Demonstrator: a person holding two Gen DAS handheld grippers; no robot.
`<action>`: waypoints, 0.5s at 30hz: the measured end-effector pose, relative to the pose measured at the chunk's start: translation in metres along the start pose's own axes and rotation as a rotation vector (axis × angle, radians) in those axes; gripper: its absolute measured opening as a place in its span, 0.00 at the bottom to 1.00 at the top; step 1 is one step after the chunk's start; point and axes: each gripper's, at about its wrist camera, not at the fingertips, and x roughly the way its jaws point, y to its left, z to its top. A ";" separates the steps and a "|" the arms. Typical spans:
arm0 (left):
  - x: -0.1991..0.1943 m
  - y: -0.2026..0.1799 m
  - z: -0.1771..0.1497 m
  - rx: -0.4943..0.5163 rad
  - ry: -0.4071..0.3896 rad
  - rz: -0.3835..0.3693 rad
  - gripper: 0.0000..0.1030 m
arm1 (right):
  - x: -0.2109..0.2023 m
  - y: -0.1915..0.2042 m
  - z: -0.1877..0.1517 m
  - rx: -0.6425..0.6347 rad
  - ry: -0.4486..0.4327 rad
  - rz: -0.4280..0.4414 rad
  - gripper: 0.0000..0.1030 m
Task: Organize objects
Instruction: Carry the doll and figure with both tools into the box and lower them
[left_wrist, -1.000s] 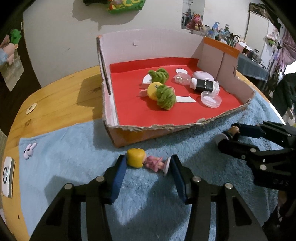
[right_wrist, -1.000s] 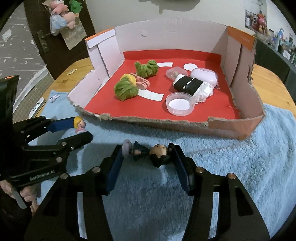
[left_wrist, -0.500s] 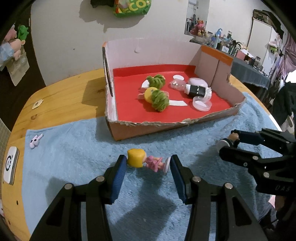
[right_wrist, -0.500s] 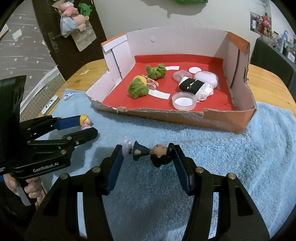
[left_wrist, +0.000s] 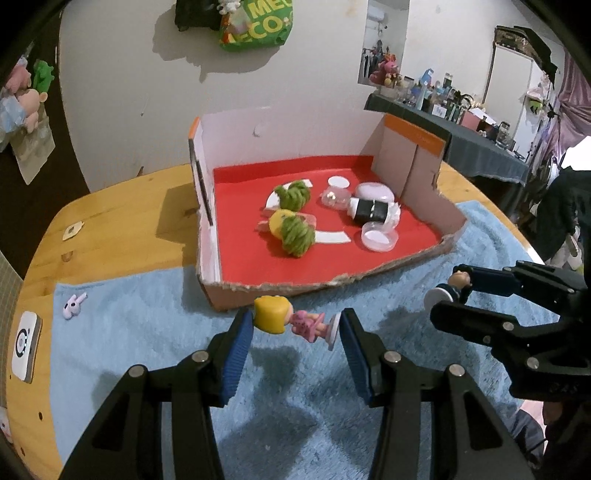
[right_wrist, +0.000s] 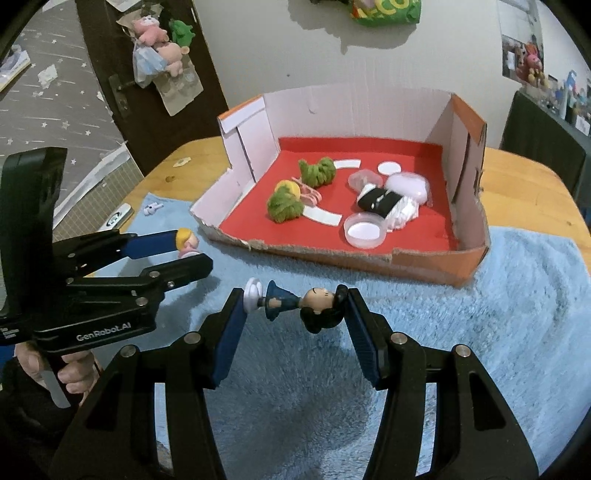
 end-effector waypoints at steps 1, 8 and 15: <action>-0.001 0.000 0.002 0.001 -0.004 -0.003 0.50 | -0.002 0.000 0.003 -0.002 -0.007 0.003 0.51; -0.003 -0.005 0.021 0.016 -0.034 -0.007 0.50 | -0.011 -0.006 0.020 -0.008 -0.044 0.002 0.51; 0.010 -0.009 0.040 0.027 -0.032 -0.010 0.50 | -0.001 -0.022 0.036 0.003 -0.038 -0.027 0.51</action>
